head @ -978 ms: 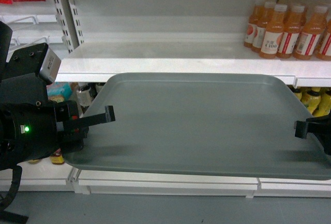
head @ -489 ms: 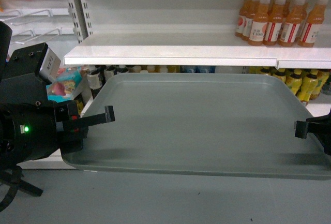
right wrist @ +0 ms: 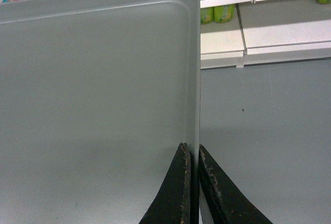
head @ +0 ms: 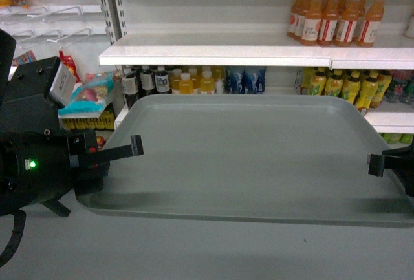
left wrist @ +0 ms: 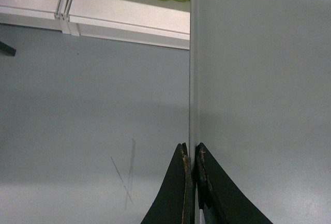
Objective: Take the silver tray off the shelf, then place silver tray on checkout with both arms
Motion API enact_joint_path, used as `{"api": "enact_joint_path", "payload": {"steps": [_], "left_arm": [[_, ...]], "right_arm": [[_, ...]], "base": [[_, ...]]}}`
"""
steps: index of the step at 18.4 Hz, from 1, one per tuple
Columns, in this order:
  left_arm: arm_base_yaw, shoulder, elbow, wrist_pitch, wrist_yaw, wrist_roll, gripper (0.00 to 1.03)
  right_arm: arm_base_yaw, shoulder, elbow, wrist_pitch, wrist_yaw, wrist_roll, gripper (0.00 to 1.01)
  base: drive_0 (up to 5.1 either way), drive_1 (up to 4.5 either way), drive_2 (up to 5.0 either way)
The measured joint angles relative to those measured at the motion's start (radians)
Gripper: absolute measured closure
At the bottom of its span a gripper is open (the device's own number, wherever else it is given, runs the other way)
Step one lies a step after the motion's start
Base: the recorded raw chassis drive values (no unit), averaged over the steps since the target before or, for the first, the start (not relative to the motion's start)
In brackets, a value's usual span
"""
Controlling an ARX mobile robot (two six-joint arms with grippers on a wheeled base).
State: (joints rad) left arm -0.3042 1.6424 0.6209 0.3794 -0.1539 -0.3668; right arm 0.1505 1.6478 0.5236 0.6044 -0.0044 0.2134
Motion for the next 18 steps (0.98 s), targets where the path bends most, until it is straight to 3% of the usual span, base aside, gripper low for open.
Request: {"api": "enact_joint_path", "payload": {"steps": [18], "left_arm": [[0.000,-0.001,-0.001,0.003,0.000,0.000,1.00]], "right_arm": [[0.000,0.000,0.000,-0.001,-0.001,0.000,0.99]], "base": [[0.1,-4.21,4.4]]}}
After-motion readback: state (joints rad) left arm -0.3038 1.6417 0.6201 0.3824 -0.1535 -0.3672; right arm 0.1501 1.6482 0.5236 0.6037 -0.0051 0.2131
